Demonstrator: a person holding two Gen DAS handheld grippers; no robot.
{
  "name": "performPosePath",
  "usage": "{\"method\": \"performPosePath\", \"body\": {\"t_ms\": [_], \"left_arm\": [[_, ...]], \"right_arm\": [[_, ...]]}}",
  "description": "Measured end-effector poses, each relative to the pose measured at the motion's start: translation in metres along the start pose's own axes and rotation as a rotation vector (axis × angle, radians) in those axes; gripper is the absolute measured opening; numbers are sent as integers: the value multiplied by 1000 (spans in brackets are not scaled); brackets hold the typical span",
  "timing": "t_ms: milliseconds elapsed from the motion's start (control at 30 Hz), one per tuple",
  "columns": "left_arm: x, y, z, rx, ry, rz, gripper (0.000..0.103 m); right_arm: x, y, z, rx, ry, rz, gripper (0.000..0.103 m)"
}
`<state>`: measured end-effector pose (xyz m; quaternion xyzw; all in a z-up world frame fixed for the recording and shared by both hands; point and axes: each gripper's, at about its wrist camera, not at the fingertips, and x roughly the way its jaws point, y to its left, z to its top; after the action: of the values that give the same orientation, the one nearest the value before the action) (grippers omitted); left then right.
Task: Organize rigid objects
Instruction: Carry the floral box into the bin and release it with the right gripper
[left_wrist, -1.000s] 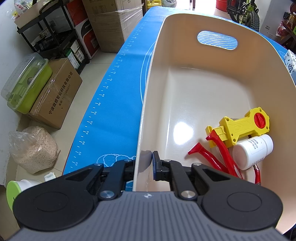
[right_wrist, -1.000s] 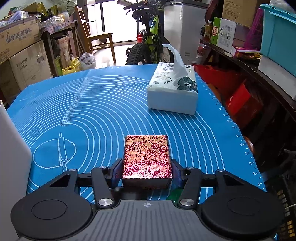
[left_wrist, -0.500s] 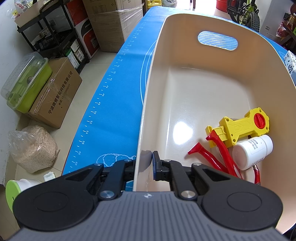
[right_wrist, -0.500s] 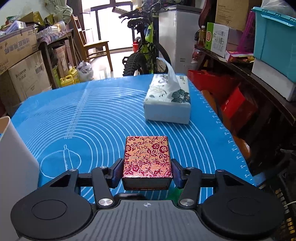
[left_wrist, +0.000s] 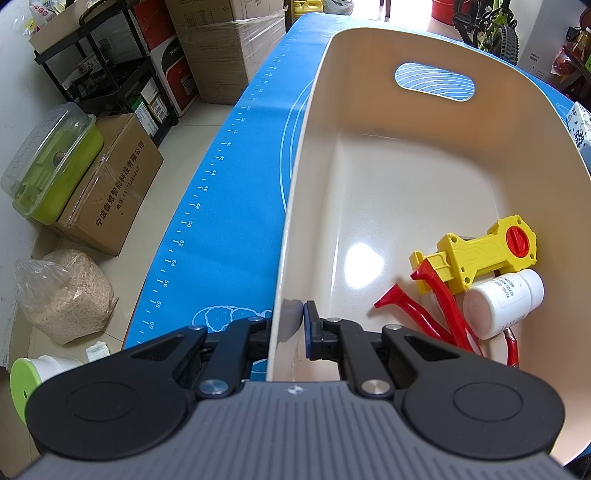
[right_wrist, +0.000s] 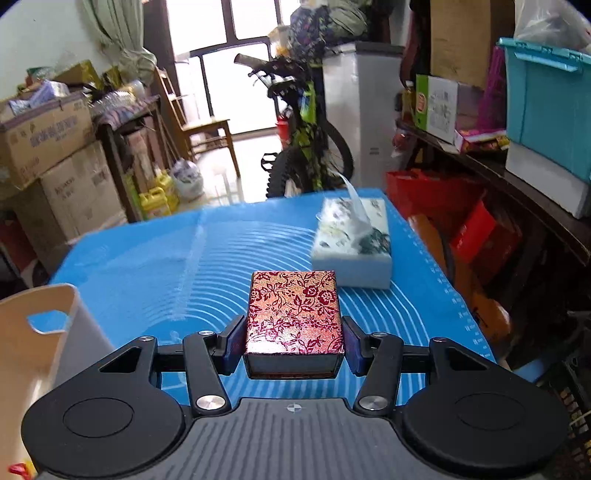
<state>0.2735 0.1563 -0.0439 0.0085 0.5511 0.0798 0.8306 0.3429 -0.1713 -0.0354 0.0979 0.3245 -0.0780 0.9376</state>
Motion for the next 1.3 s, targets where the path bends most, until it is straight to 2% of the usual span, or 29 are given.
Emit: {"method": "performPosePath", "body": {"t_ms": [300, 567, 867, 1100, 1300], "left_arm": [[0, 0, 0, 1, -1, 0, 12], [0, -1, 0, 1, -1, 1, 12], [0, 0, 0, 1, -1, 0, 11], [1, -1, 0, 1, -1, -1, 11], [1, -2, 0, 2, -1, -1, 11]], "right_arm": [[-38, 25, 11, -16, -84, 83, 58], [-65, 65, 7, -79, -113, 186, 58], [-70, 113, -16, -153, -33, 274, 58], [-78, 156, -42, -303, 3, 317, 58], [-82, 173, -55, -355, 52, 357, 58]]}}
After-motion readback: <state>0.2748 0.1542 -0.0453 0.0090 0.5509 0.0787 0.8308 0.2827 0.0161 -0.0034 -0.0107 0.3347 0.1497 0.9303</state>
